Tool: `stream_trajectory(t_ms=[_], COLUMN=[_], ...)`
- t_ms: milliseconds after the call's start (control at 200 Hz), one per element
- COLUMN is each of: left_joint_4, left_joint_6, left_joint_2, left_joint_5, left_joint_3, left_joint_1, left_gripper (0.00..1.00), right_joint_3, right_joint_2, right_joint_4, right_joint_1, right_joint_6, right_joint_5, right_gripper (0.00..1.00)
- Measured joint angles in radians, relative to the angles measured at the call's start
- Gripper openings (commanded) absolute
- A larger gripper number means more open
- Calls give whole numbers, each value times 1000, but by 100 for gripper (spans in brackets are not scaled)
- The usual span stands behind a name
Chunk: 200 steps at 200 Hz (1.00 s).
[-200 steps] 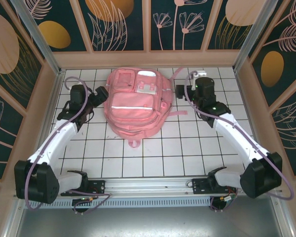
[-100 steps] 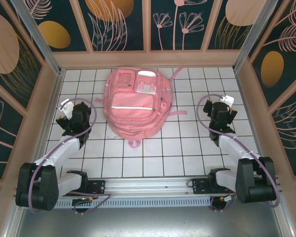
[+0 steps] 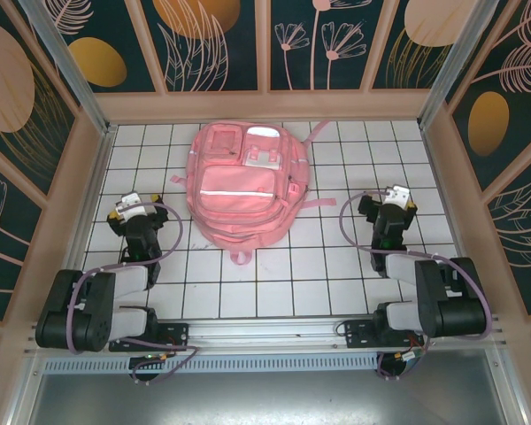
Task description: Pack books, pencil case, and school supplies into a backpack
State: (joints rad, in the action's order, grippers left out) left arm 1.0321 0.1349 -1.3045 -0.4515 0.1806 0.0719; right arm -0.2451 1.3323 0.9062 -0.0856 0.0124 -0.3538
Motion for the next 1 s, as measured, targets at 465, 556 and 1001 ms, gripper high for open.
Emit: stream_trajectory(t_ms=[465, 556, 1001], left_joint_4=[331, 353, 270], left_joint_6=[4, 4, -16], left_joint_2=[-200, -200, -204], left_joint_5=[265, 264, 279], left_joint_3=[-56, -56, 22], left_joint_1=[-100, -100, -79], left_gripper=[99, 99, 99], right_joint_3=[97, 95, 52], right_joint_2=[132, 175, 201], right_joint_4=[350, 385, 372], right_joint_1=[68, 67, 75], right_joint_6=[-14, -14, 18], right_joint_5=[206, 218, 186], right_gripper=[99, 99, 99])
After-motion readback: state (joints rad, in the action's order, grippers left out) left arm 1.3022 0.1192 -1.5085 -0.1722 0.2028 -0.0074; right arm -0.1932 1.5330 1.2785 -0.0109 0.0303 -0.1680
